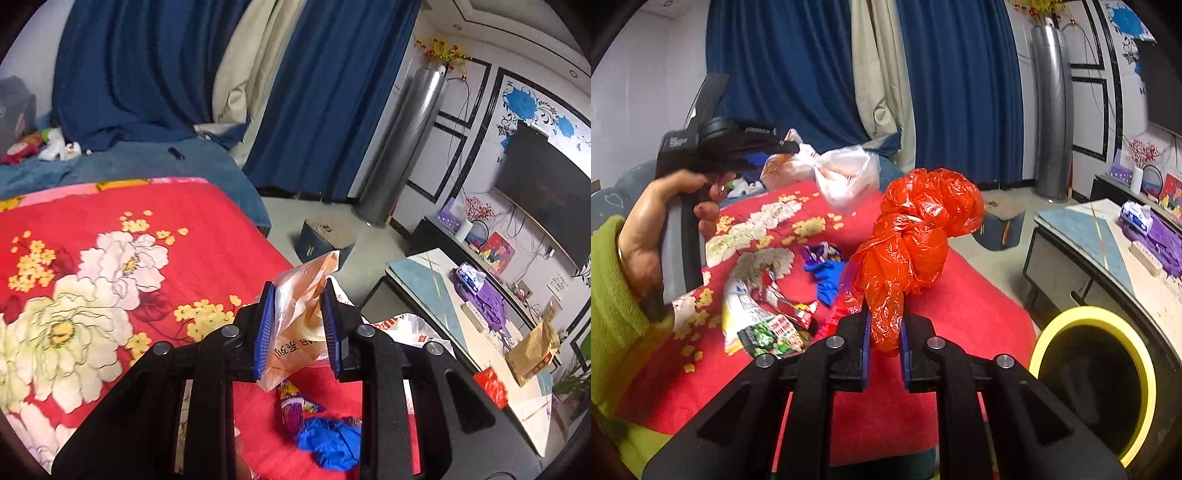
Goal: Collect trash
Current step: 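Carry both bags over the bin and open both grippers to drop them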
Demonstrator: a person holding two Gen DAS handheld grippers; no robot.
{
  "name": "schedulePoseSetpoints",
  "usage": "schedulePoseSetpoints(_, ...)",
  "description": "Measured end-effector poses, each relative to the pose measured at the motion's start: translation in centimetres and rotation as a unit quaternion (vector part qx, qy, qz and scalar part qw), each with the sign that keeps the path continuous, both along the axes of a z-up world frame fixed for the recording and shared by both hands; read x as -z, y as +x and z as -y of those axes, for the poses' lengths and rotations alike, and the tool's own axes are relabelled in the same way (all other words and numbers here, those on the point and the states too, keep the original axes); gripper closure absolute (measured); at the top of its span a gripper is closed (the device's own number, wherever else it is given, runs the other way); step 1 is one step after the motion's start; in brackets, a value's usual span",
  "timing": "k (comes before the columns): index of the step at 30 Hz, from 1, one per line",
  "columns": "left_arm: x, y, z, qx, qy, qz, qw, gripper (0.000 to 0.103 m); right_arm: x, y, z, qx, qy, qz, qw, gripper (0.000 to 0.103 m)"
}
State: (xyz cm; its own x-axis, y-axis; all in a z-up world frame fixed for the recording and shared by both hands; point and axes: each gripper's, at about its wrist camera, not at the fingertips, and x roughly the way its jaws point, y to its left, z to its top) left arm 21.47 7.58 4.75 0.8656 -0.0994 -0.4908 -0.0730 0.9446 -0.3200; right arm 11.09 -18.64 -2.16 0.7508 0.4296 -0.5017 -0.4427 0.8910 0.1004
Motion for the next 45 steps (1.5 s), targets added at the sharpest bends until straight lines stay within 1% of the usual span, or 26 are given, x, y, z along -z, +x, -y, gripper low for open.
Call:
schedulePoseSetpoints(4,-0.4,-2.2,0.2,-0.002,0.006,0.017,0.9998,0.085,-1.0,-0.5,0.3,-0.001,0.004,0.015,1.0,0.091)
schedulePoseSetpoints(10,-0.3,-4.6,1.5,0.012,0.007,0.024,0.9996,0.085,-2.0,-1.1,1.1,0.005,0.006,0.022,1.0,0.091)
schedulePoseSetpoints(14,-0.5,-5.7,2.6,0.022,0.021,0.03,0.9991,0.085,-2.2,-1.7,1.3,0.009,0.003,0.027,1.0,0.091)
schedulePoseSetpoints(21,-0.3,-6.7,4.8,0.041,0.036,0.037,0.9978,0.085,-2.4,-2.2,2.8,0.023,0.0,0.018,1.0,0.091)
schedulePoseSetpoints(26,0.1,-7.0,6.8,0.061,0.039,0.037,0.9967,0.085,-2.4,-2.5,4.7,0.044,0.003,0.008,0.999,0.091)
schedulePoseSetpoints(32,0.5,-7.3,9.4,0.082,0.053,0.044,0.9942,0.085,-2.3,-2.5,7.3,0.074,0.008,-0.002,0.997,0.091)
schedulePoseSetpoints(35,0.7,-7.6,10.8,0.088,0.065,0.05,0.9928,0.085,-2.1,-2.6,8.1,0.085,0.006,-0.005,0.996,0.091)
schedulePoseSetpoints(45,1.7,-7.7,14.9,0.12,0.081,0.048,0.9883,0.084,-0.8,-2.3,11.6,0.129,0.008,-0.02,0.991,0.091)
